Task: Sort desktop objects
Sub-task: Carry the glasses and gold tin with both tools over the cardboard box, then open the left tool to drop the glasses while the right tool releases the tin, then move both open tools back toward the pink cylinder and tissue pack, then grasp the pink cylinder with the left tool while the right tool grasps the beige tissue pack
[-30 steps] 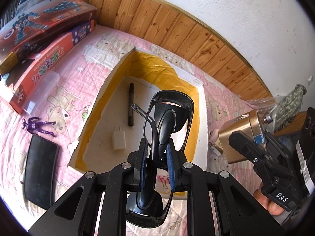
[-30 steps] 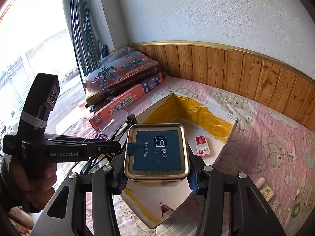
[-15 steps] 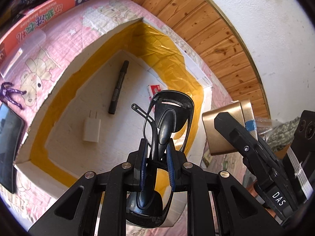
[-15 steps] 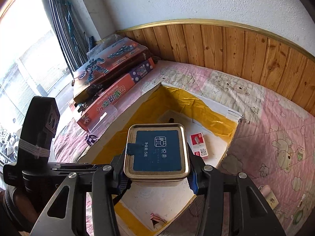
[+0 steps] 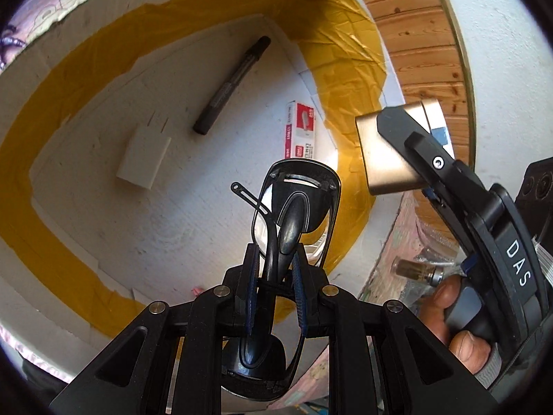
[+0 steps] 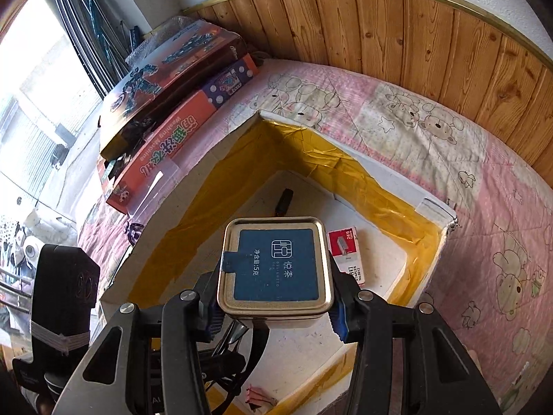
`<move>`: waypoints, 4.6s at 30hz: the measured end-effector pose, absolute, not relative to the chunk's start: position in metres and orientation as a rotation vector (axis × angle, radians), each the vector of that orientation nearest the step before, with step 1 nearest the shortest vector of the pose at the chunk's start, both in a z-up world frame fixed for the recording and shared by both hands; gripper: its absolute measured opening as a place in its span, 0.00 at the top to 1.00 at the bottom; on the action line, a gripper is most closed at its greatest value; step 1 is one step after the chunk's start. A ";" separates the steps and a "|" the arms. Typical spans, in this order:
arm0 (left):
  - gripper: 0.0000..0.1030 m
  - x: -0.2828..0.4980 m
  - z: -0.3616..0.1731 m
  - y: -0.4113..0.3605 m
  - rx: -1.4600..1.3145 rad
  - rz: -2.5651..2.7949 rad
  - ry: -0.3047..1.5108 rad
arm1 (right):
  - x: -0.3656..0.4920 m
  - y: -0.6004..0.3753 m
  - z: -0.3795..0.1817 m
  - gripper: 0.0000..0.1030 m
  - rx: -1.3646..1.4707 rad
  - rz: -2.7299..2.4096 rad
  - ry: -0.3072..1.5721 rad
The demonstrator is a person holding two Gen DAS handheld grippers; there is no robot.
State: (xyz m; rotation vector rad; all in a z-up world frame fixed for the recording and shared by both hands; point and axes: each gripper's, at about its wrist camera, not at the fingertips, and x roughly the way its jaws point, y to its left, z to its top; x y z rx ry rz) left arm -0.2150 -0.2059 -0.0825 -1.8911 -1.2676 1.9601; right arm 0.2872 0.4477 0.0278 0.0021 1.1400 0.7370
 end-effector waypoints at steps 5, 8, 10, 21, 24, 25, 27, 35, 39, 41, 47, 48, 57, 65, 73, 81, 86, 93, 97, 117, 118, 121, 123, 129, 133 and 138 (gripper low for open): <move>0.82 -0.213 -0.096 -0.204 -1.953 1.902 -1.304 | 0.303 0.470 0.008 0.52 -0.111 0.764 1.225; 0.82 -0.215 -0.099 -0.203 -1.976 1.898 -1.292 | 0.310 0.483 -0.003 0.52 -0.190 0.788 1.267; 0.82 -0.218 -0.100 -0.202 -1.995 1.897 -1.277 | 0.312 0.492 -0.011 0.52 -0.244 0.793 1.289; 0.82 -0.224 -0.116 -0.205 -2.048 1.818 -1.287 | 0.322 0.528 -0.046 0.52 -0.411 0.774 1.378; 0.81 -0.223 -0.119 -0.205 -2.056 1.816 -1.289 | 0.321 0.531 -0.053 0.52 -0.444 0.767 1.384; 0.81 -0.224 -0.120 -0.204 -2.058 1.804 -1.272 | 0.321 0.532 -0.054 0.52 -0.449 0.760 1.384; 0.76 -0.223 -0.122 -0.203 -2.065 1.776 -1.275 | 0.321 0.532 -0.056 0.51 -0.455 0.748 1.374; 0.67 -0.214 -0.100 -0.204 -2.020 1.831 -1.207 | 0.318 0.515 -0.035 0.41 -0.369 0.722 1.360; 0.67 -0.201 -0.084 -0.201 -1.991 1.871 -1.175 | 0.306 0.503 -0.018 0.41 -0.357 0.713 1.341; 0.66 -0.193 -0.074 -0.198 -1.971 1.900 -1.144 | 0.297 0.496 -0.010 0.41 -0.349 0.711 1.335; 0.65 -0.167 -0.019 -0.182 -1.848 2.146 -0.906 | 0.269 0.484 0.012 0.40 -0.355 0.722 1.313; 0.65 -0.170 -0.008 -0.184 -1.824 2.183 -0.864 | 0.263 0.481 0.016 0.40 -0.359 0.725 1.307; 0.65 -0.130 0.031 -0.184 -1.624 2.444 -0.617 | 0.216 0.449 0.050 0.37 -0.346 0.711 1.227; 0.65 -0.105 0.046 -0.182 -1.517 2.556 -0.499 | 0.180 0.432 0.073 0.37 -0.286 0.690 1.144; 0.65 -0.076 0.074 -0.177 -1.364 2.687 -0.321 | 0.128 0.427 0.105 0.36 -0.261 0.695 0.984; 0.64 -0.055 0.083 -0.168 -1.282 2.738 -0.224 | 0.086 0.413 0.124 0.36 -0.190 0.674 0.831; 0.64 -0.046 0.085 -0.161 -1.228 2.780 -0.160 | 0.064 0.396 0.132 0.36 -0.138 0.633 0.735; 0.61 -0.033 0.088 -0.139 -1.113 2.832 -0.017 | 0.022 0.361 0.134 0.30 -0.062 0.564 0.542; 0.59 -0.035 0.084 -0.125 -1.095 2.831 0.034 | 0.008 0.338 0.124 0.30 0.029 0.527 0.494; 0.58 -0.068 0.012 -0.036 -1.284 2.622 0.125 | -0.026 0.211 0.016 0.30 0.439 0.330 0.507; 0.58 -0.072 0.008 -0.028 -1.293 2.601 0.129 | -0.026 0.202 0.009 0.30 0.452 0.302 0.518; 0.58 -0.085 -0.004 -0.003 -1.328 2.526 0.138 | -0.019 0.175 -0.015 0.30 0.494 0.224 0.573; 0.58 -0.096 -0.010 0.011 -1.346 2.505 0.126 | -0.009 0.162 -0.030 0.30 0.514 0.177 0.627; 0.58 -0.135 -0.019 0.033 -1.382 2.531 0.115 | 0.041 0.157 -0.062 0.30 0.541 0.113 0.754; 0.58 -0.159 -0.026 0.030 -1.425 2.552 0.048 | 0.089 0.177 -0.082 0.29 0.513 0.067 0.823; 0.58 -0.183 -0.041 0.032 -1.480 2.535 0.023 | 0.144 0.201 -0.115 0.28 0.444 0.057 0.900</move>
